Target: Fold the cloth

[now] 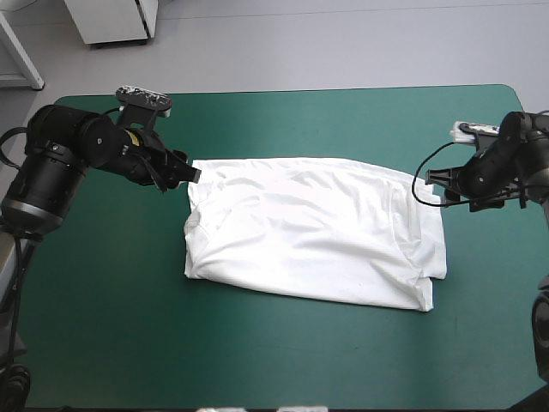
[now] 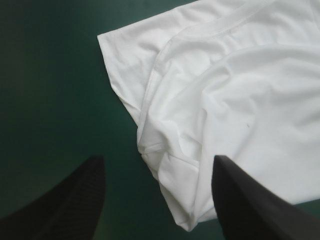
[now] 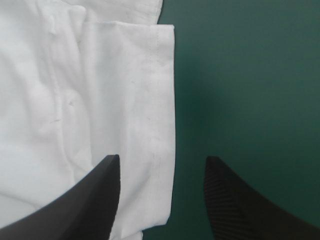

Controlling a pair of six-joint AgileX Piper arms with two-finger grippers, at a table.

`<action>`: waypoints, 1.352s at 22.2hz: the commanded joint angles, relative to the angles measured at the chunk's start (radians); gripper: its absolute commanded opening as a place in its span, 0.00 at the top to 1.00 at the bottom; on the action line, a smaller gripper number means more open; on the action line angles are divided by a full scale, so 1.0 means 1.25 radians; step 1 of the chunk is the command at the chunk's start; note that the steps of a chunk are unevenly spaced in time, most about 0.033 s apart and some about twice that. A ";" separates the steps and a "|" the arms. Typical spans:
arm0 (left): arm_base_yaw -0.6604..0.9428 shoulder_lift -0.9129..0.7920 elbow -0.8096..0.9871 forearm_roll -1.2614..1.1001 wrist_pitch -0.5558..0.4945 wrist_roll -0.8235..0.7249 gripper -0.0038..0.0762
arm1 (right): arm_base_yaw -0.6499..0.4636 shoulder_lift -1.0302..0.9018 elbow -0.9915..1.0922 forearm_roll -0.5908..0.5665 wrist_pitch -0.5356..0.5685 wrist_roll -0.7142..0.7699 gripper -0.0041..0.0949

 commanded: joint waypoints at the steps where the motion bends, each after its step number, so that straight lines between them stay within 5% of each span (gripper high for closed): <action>1: -0.004 -0.027 -0.026 -0.001 0.028 -0.008 0.38 | -0.005 0.016 -0.020 0.006 -0.038 -0.009 0.47; 8: -0.004 -0.026 -0.026 -0.001 0.024 -0.009 0.38 | -0.005 0.085 -0.020 -0.001 -0.114 -0.007 0.47; 23: -0.004 -0.025 -0.026 0.030 0.018 -0.009 0.42 | 0.049 0.199 -0.020 -0.008 -0.129 0.016 0.56; 25: -0.004 -0.025 -0.026 0.030 0.018 -0.009 0.44 | 0.049 0.211 -0.020 -0.013 -0.109 0.018 0.61; 30: -0.004 -0.025 -0.026 0.030 0.018 -0.007 0.45 | 0.049 0.221 -0.020 -0.017 -0.081 0.018 0.97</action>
